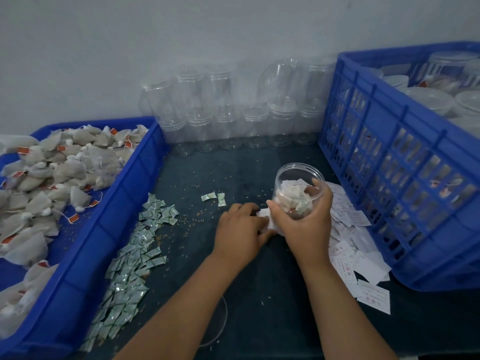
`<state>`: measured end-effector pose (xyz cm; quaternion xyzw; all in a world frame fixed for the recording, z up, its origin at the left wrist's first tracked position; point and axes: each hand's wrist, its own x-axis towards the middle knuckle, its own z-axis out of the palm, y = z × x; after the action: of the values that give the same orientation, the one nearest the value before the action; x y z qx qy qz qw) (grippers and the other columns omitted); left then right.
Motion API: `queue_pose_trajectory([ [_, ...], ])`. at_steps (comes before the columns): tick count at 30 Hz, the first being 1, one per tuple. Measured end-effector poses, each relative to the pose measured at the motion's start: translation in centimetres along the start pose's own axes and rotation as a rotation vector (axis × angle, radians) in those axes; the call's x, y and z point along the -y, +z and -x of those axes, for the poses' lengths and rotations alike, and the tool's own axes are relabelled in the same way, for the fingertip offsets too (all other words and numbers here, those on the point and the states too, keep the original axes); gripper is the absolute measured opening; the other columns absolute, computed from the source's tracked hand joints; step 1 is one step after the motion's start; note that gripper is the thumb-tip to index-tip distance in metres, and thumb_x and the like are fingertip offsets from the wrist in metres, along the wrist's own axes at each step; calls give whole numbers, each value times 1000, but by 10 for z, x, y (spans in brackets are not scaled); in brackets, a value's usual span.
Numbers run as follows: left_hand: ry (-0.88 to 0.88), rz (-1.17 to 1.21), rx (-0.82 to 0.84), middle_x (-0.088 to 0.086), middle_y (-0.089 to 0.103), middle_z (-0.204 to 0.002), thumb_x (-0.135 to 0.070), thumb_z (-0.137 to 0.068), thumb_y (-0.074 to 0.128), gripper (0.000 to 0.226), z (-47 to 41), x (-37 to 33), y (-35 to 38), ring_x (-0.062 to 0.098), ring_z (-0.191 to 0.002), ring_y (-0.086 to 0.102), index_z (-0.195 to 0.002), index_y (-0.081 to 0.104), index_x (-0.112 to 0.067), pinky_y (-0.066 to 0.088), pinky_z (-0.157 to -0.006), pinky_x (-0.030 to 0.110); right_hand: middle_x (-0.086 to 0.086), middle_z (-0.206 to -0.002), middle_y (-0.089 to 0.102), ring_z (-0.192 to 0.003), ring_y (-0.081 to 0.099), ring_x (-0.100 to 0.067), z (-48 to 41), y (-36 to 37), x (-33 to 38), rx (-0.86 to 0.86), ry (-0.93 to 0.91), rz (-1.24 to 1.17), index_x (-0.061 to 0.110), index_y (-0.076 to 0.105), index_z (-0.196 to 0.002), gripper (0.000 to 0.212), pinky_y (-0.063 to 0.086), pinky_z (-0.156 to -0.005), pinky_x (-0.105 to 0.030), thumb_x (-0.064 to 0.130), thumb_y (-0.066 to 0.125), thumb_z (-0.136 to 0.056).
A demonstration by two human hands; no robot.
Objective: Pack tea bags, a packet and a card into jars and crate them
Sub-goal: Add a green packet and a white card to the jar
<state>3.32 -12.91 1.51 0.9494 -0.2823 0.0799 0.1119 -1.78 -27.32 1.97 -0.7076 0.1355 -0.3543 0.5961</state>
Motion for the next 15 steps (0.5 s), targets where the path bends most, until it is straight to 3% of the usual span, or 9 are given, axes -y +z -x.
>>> queue_pose_trajectory([
  [2,91,-39,-34,-12,69,-120,-54,-100,53,35,1,-2,0,18,-109,61,-109,79,-32,41,-81,34,43,-129,56,-118,66,5,1,1,-1,20,-16,20,41,42,-144,96,59,-97,-25,62,92,-64],
  [5,114,-51,-38,-6,74,-103,-42,-102,47,33,6,0,-3,18,-94,67,-108,76,-28,47,-78,34,43,-128,56,-115,67,5,2,2,0,28,-6,17,37,44,-144,99,58,-94,-26,64,92,-62],
  [8,157,-30,-45,-2,73,-91,-26,-96,49,26,10,4,-8,22,-85,67,-109,72,-28,47,-76,35,43,-127,58,-107,71,6,2,2,1,21,1,-41,37,44,-145,97,59,-80,-15,59,93,-63],
  [11,202,-30,-79,-2,72,-85,-18,-95,51,31,13,10,-10,24,-79,67,-117,70,-27,49,-70,36,44,-127,58,-113,72,0,3,0,3,11,20,-66,39,43,-145,98,59,-90,-18,58,93,-63],
  [15,-42,325,-184,-10,74,-86,-22,-90,75,17,16,16,-20,12,-83,67,-104,81,-30,55,-76,31,36,-128,61,-117,65,9,4,0,4,12,8,-71,35,43,-147,100,51,-91,-7,59,91,-63],
])
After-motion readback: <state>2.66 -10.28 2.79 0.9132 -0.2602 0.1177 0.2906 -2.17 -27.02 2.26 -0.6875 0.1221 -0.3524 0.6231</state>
